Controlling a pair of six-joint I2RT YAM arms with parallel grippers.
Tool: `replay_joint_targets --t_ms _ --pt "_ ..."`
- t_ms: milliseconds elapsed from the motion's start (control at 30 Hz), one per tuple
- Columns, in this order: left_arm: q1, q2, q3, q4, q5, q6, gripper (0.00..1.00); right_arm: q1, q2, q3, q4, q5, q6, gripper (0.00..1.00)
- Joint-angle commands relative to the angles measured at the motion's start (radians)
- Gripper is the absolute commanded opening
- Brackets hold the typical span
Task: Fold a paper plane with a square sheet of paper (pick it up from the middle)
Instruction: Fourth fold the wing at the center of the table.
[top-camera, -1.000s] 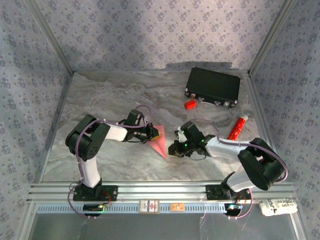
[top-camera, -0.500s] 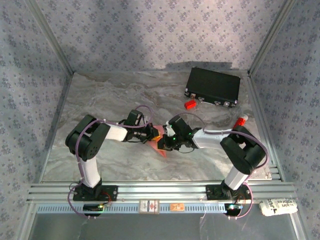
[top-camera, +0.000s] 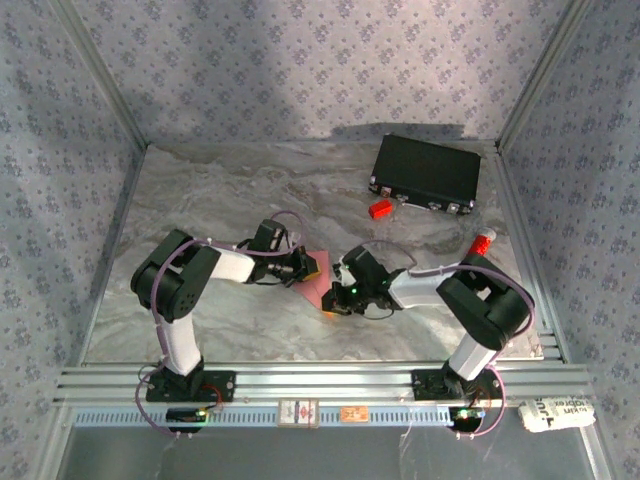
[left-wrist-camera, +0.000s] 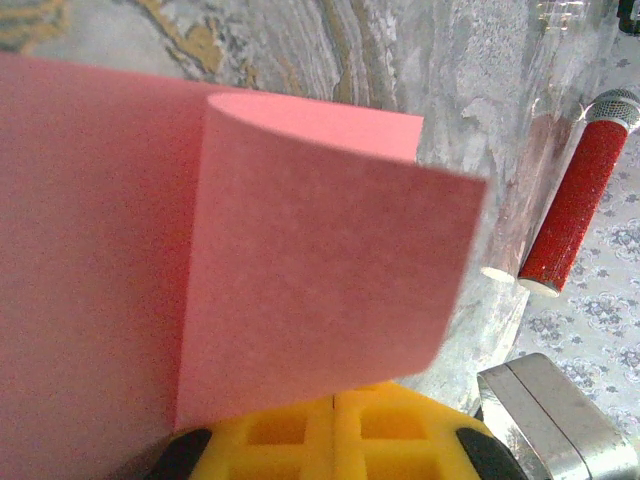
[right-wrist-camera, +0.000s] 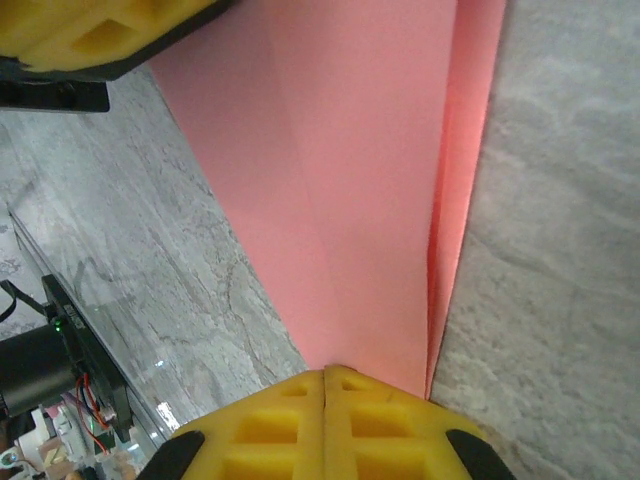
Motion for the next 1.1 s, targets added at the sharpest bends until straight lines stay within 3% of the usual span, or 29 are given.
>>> replay_joint_targets --t_ms 0,633,933,1067 --pt "0.001 0.027 -0.037 -0.083 -0.048 0.014 0.02 0.020 -0.012 -0.060 -0.041 0.025 0.038 0.06" --pt "0.007 0.038 -0.058 -0.039 -0.050 -0.010 0.01 0.043 -0.142 -0.197 -0.072 0.023 0.050 0.06" --pt "0.003 0.027 -0.061 -0.039 -0.051 -0.011 0.01 0.013 -0.274 -0.077 -0.147 0.019 0.027 0.06" --pt "0.001 0.026 -0.064 -0.039 -0.054 -0.010 0.01 -0.018 -0.236 0.019 -0.182 0.022 -0.014 0.06"
